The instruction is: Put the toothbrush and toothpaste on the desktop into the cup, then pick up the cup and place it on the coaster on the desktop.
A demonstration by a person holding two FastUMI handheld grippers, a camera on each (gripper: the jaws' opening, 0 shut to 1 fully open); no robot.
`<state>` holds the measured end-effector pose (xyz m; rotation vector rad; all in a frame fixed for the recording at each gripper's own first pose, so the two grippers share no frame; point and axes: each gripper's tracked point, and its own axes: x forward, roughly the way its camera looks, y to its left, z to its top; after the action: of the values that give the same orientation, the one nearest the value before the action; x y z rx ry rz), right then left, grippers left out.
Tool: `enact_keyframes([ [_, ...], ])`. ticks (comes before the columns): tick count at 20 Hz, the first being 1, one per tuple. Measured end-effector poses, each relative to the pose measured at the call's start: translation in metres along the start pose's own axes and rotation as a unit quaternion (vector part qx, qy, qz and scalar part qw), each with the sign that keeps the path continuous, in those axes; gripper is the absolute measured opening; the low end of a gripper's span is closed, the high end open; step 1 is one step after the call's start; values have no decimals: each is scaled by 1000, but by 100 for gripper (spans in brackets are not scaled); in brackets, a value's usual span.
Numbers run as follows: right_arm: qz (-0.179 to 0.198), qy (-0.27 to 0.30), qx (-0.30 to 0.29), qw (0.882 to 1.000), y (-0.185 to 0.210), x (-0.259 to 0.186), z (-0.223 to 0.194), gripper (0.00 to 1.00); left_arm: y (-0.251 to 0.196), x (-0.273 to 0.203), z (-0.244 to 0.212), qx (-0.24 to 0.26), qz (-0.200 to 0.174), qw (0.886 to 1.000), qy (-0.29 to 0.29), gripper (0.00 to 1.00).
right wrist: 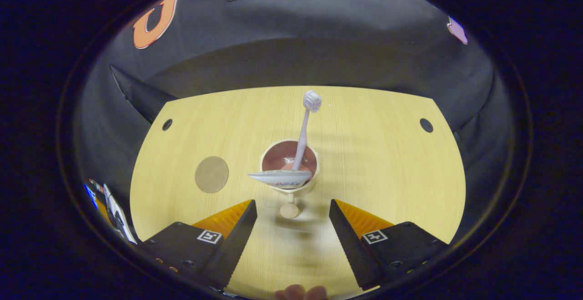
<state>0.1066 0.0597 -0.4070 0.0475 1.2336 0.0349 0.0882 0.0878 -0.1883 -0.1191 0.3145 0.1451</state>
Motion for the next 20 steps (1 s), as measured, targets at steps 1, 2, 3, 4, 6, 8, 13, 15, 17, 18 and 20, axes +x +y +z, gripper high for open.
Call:
enact_keyframes([
  [1,-3,13,-2,1000,-1,4,-1,94,7,0,-2,-1,7,1000,4,100],
  [2,-3,24,-2,1000,1,10,-1,94,12,-1,-3,-3,13,1000,6,100],
  [3,-5,34,-1,999,2,16,-2,94,17,-2,-4,-4,19,1000,9,100],
  [4,-5,44,1,999,2,21,-3,94,20,-2,-6,-5,23,1000,11,100],
  [6,-7,58,16,998,1,33,-2,94,23,-3,-10,-9,29,999,14,100],
  [8,-9,68,20,997,2,44,-3,94,23,-3,-14,-13,31,999,22,100],
  [13,-14,84,11,996,0,61,-4,95,30,-6,-17,-8,38,999,29,100],
  [15,-9,91,10,996,4,63,-6,90,36,-6,-19,-8,44,999,31,100],
  [17,-12,97,2,995,6,66,-8,80,41,-8,-21,-10,49,998,37,100],
  [18,-16,100,-1,995,5,67,-9,77,43,-10,-24,-11,51,998,38,100],
  [20,-15,101,4,995,5,65,-8,71,46,-11,-25,-11,53,998,40,100],
])
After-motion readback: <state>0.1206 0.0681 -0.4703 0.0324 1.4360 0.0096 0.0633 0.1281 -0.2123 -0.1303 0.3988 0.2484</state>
